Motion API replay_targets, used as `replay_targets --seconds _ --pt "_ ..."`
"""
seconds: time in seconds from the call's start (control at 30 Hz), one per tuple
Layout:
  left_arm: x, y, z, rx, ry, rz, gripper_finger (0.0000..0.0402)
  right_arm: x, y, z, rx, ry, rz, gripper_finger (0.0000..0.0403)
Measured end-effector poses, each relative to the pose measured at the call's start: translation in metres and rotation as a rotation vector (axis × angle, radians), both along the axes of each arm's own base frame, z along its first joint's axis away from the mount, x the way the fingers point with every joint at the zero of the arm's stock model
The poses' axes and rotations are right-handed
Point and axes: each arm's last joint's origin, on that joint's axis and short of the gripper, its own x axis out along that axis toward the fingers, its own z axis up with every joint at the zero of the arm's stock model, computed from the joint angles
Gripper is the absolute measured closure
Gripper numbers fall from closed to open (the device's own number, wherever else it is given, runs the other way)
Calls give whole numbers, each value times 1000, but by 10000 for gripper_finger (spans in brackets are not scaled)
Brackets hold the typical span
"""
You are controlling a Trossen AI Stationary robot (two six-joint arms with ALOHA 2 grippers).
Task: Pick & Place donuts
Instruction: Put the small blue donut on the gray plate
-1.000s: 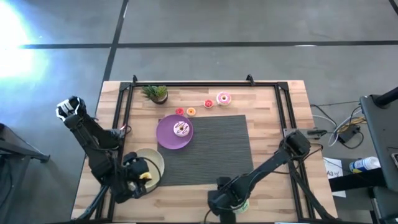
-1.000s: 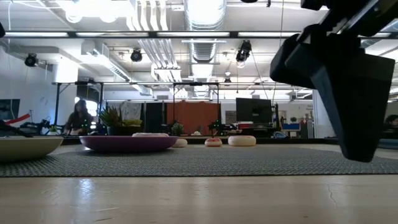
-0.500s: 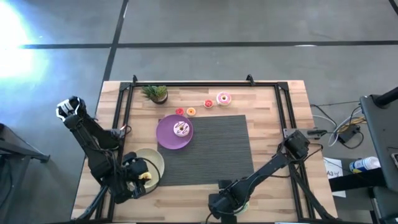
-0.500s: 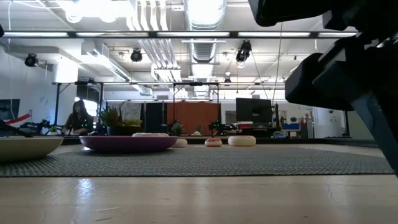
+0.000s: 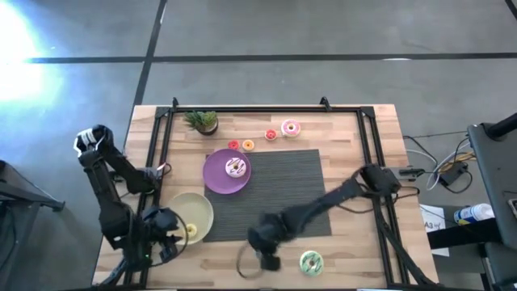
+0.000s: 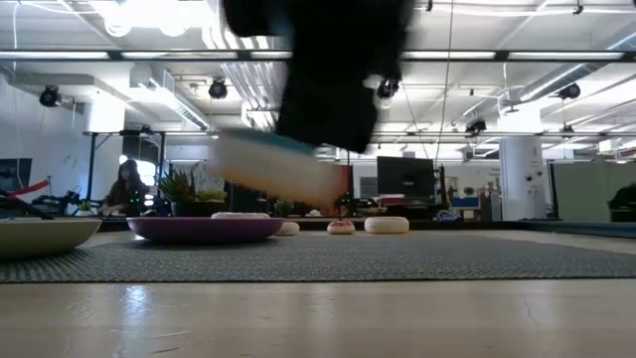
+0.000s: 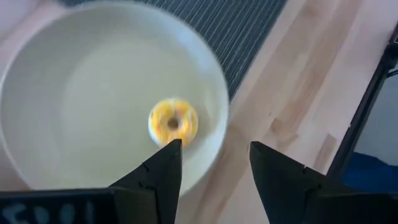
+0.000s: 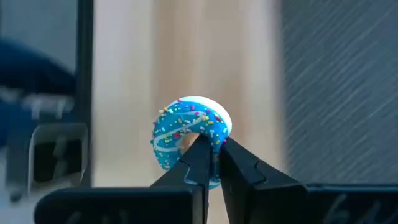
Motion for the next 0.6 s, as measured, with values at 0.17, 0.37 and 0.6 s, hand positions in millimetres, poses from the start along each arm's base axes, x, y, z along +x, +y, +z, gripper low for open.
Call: replay_targets --seconds 0.17,0.37,0.6 --pt "-18 -6 -7 -30 21 68 239 42 -46 21 66 -200 -124 385" --pt "-28 -8 -15 1 43 135 239 92 -67 20 95 -286 -149 385" --pt "-28 -10 -18 -2 51 136 239 130 -83 1 90 -277 -193 385"
